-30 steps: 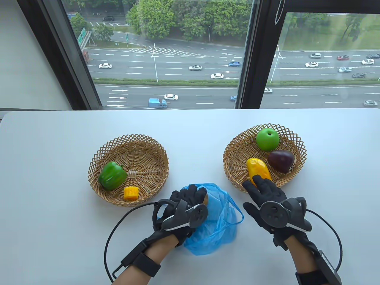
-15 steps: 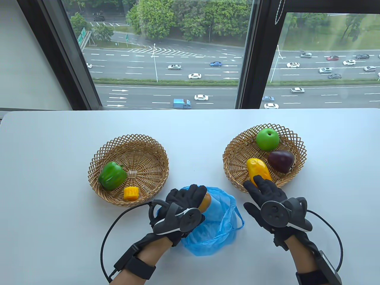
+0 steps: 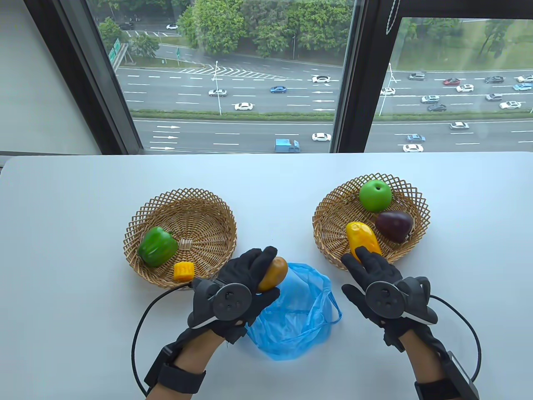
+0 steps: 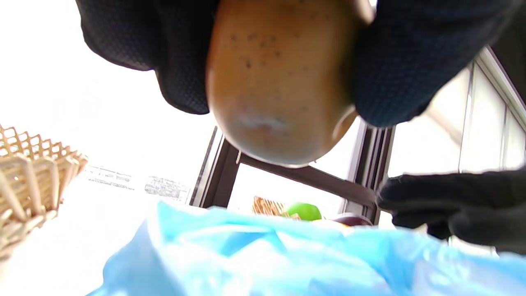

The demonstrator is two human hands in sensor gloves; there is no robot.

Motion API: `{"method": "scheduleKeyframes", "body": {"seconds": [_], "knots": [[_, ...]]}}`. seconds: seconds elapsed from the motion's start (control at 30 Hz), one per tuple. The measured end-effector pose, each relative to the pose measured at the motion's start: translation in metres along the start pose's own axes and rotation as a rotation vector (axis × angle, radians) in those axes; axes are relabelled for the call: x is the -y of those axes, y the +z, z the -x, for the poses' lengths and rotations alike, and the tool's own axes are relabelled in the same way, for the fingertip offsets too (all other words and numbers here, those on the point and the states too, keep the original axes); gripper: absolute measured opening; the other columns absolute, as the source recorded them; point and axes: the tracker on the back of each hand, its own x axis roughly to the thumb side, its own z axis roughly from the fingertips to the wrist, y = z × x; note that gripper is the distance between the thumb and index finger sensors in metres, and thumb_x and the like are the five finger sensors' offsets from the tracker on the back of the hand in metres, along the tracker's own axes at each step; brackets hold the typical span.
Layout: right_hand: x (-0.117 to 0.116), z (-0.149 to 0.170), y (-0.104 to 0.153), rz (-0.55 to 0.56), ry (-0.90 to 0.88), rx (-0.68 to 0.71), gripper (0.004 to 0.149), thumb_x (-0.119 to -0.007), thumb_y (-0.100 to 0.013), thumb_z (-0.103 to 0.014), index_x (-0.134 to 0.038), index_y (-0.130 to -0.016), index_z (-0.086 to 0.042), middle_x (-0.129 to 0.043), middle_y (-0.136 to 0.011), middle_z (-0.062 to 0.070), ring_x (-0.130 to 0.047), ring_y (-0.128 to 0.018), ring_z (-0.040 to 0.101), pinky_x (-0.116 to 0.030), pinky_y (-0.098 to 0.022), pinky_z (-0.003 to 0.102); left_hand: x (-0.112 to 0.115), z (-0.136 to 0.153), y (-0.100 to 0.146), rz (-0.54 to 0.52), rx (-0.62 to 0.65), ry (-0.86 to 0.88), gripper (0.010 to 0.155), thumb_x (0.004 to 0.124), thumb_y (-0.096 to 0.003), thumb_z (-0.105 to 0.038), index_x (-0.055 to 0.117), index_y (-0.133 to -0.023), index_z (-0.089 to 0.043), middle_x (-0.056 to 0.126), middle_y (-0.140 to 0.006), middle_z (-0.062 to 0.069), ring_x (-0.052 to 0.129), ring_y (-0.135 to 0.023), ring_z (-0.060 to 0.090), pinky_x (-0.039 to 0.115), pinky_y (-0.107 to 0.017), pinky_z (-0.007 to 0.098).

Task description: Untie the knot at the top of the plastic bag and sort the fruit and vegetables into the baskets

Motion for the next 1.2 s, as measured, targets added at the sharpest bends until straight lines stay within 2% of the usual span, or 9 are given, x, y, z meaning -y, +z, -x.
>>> {"method": "scheduleKeyframes", "body": {"seconds": [0.1, 0.27, 0.4, 0.53, 0.7, 0.97, 1.2], "knots": [[0.001, 0.001, 0.000, 0.007, 0.001, -0.002, 0.069, -0.071, -0.058, -0.047, -0.049, -0.115, -0.016, -0.047, -0.116, 0.028, -0.064, -0.096, 0.061, -0.063, -0.062, 0.070, -0.019, 0.012, 0.002, -0.094, -0.051, -0.008, 0.091, 0.094, -0.0371, -0.059, 0.057, -0.112, -0.023, 0.084, -0.104, 0.010, 0.088, -0.084, 0.036, 0.072, -0.064, 0.059], [0.006, 0.003, 0.002, 0.039, 0.012, -0.018, 0.069, -0.071, -0.057, -0.047, -0.049, -0.115, -0.016, -0.047, -0.116, 0.028, -0.060, -0.098, 0.061, -0.061, -0.062, 0.071, -0.041, 0.036, 0.006, -0.193, -0.139, -0.038, 0.090, 0.095, -0.0360, -0.060, 0.060, -0.111, -0.024, 0.086, -0.103, 0.007, 0.086, -0.081, 0.034, 0.068, -0.064, 0.061], [0.011, 0.008, 0.004, 0.062, 0.016, -0.038, 0.067, -0.070, -0.058, -0.044, -0.050, -0.115, -0.016, -0.046, -0.116, 0.026, -0.056, -0.099, 0.061, -0.060, -0.063, 0.072, -0.042, 0.067, 0.009, -0.189, -0.233, -0.050, 0.087, 0.092, -0.0393, -0.057, 0.057, -0.112, -0.026, 0.083, -0.106, 0.012, 0.086, -0.080, 0.037, 0.068, -0.064, 0.063], [0.013, 0.010, 0.005, 0.071, 0.016, -0.046, 0.067, -0.070, -0.058, -0.045, -0.049, -0.115, -0.016, -0.045, -0.116, 0.027, -0.055, -0.099, 0.062, -0.059, -0.063, 0.072, -0.034, 0.093, 0.011, -0.161, -0.305, -0.074, 0.085, 0.090, -0.0416, -0.055, 0.054, -0.113, -0.027, 0.079, -0.108, 0.013, 0.088, -0.081, 0.040, 0.070, -0.063, 0.062], [0.012, 0.008, 0.005, 0.074, 0.019, -0.031, 0.068, -0.071, -0.058, -0.045, -0.049, -0.115, -0.016, -0.045, -0.116, 0.027, -0.055, -0.099, 0.062, -0.059, -0.063, 0.072, -0.022, 0.110, 0.008, -0.104, -0.360, -0.073, 0.084, 0.091, -0.0416, -0.048, 0.053, -0.113, -0.027, 0.075, -0.111, 0.014, 0.088, -0.084, 0.042, 0.072, -0.063, 0.061], [0.018, -0.016, 0.009, 0.092, 0.061, 0.045, 0.067, -0.070, -0.058, -0.045, -0.049, -0.115, -0.016, -0.044, -0.117, 0.026, -0.051, -0.101, 0.060, -0.058, -0.064, 0.072, -0.002, 0.117, 0.004, 0.018, -0.397, -0.120, 0.083, 0.090, -0.0428, -0.042, 0.051, -0.114, -0.027, 0.070, -0.114, 0.016, 0.086, -0.087, 0.044, 0.071, -0.065, 0.061], [0.012, -0.020, 0.008, 0.061, 0.060, 0.065, 0.068, -0.070, -0.058, -0.046, -0.049, -0.115, -0.016, -0.045, -0.117, 0.026, -0.053, -0.100, 0.062, -0.058, -0.064, 0.072, 0.008, 0.125, -0.002, 0.102, -0.439, -0.131, 0.080, 0.090, -0.0435, -0.040, 0.052, -0.113, -0.030, 0.069, -0.115, 0.015, 0.082, -0.090, 0.046, 0.067, -0.067, 0.062]]}}
